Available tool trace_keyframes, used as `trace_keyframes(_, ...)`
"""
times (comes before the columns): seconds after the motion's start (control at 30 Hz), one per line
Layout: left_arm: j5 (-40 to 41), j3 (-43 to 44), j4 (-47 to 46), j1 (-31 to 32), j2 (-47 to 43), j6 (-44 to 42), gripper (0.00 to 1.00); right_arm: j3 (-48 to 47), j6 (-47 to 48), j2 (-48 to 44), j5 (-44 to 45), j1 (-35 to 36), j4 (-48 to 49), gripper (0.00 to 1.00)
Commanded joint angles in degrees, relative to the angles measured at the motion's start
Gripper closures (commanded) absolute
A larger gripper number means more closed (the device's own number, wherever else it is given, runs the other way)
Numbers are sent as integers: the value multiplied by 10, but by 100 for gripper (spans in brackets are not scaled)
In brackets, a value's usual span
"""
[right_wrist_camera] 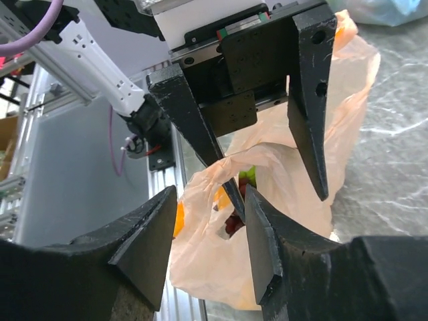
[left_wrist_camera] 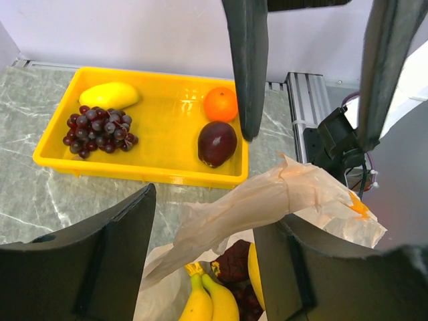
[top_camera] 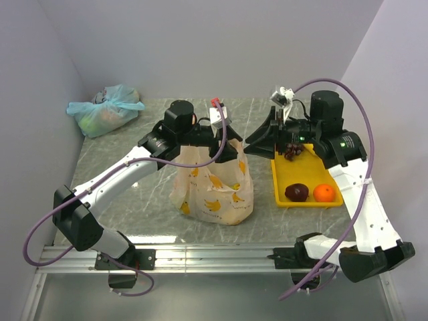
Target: Place the fake fruits into the plastic bag and tie a complex knot
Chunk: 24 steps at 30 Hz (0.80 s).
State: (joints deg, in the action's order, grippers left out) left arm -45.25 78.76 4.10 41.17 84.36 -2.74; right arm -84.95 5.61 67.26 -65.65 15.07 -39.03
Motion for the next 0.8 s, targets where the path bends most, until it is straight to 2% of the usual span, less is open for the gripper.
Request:
trace_keyframes(0.0, -17, 6, -22, -1, -8, -3, 36, -6, -5, 14, -11, 11, -1, 49)
trace_keyframes(0.1, -13, 8, -21, 0, -7, -3, 36, -13, 11, 26, -19, 24, -21, 53)
trace_keyframes(0.23, -12, 11, -23, 1, 0, 1, 35, -12, 4, 27, -18, 42, -15, 54)
trace_keyframes(0.33, -10, 12, -22, 1, 4, 2, 34, -20, 5, 30, -19, 44, -13, 61)
trace_keyframes(0.37, -9, 12, -16, 1, 3, 2, 33, -24, 5, 32, -22, 44, -11, 65)
trace_keyframes(0.4, -10, 13, -11, 1, 4, -3, 32, -29, 4, 35, -24, 44, -11, 82)
trace_keyframes(0.43, -11, 13, -4, 1, 1, -7, 30, -42, 1, 38, -25, 44, -9, 92)
trace_keyframes(0.47, -15, 11, 19, 2, -2, -13, 24, -47, -2, 39, -26, 44, -7, 100)
trace_keyframes(0.57, -7, -3, 62, -5, -27, -45, 10, -49, -11, 31, -29, 38, 6, 100)
trace_keyframes(0.67, -22, -39, 39, -45, -66, -6, 1, -34, -6, 16, -25, 29, 11, 100)
trace_keyframes(0.77, -48, -19, 70, -64, -67, 0, 1, -24, 12, 7, -20, 23, 6, 100)
